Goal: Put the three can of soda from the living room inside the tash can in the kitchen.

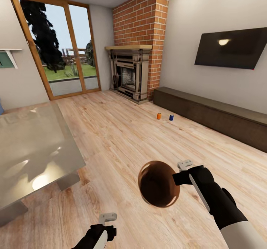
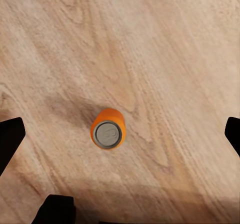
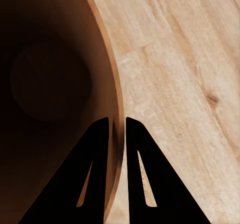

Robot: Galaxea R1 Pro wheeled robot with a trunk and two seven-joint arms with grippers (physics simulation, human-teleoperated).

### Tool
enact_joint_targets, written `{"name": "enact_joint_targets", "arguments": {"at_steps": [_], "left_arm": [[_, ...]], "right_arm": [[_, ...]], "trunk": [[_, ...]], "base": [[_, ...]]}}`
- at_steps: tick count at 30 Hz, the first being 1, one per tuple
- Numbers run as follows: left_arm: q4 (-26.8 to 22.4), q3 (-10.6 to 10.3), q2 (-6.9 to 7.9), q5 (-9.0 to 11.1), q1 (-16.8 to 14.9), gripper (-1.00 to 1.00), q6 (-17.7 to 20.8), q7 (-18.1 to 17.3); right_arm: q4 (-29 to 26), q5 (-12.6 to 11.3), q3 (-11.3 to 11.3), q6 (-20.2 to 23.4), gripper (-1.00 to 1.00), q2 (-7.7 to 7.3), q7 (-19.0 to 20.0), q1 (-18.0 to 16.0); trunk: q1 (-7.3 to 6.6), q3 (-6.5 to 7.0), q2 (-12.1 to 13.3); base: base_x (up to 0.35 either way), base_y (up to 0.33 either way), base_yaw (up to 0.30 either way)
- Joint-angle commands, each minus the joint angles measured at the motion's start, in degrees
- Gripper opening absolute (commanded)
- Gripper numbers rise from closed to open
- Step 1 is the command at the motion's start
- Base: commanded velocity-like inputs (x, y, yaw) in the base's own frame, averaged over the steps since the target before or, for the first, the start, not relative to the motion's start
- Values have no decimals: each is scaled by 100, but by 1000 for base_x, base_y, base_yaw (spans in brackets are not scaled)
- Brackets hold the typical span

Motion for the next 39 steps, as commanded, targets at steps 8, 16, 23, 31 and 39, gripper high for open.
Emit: {"name": "enact_joint_targets", "arguments": {"at_steps": [8,16,23,31,39], "left_arm": [[2,-2,-1,-5,0,100,0,0],[4,0,5,-5,0,100,0,-2],[9,9,7,-3,0,100,0,-8],[247,17,15,4,0,100,1,-58],[481,21,22,9,0,100,3,-96]], "right_arm": [[-15,-92,-25,6,-100,-3,29,-3],[-16,-93,-261,6,-100,1,29,-3],[-16,-93,-272,6,-100,1,29,-3],[-16,-69,-268,6,-100,7,29,-3],[-16,-53,-266,6,-100,9,29,-3]], "trunk": [[176,-159,-323],[352,-338,-644],[505,-496,-924],[681,-676,-1245],[857,-856,-1566]], "base": [[0,0,0],[0,0,0],[0,0,0],[0,0,0],[0,0,0]]}}
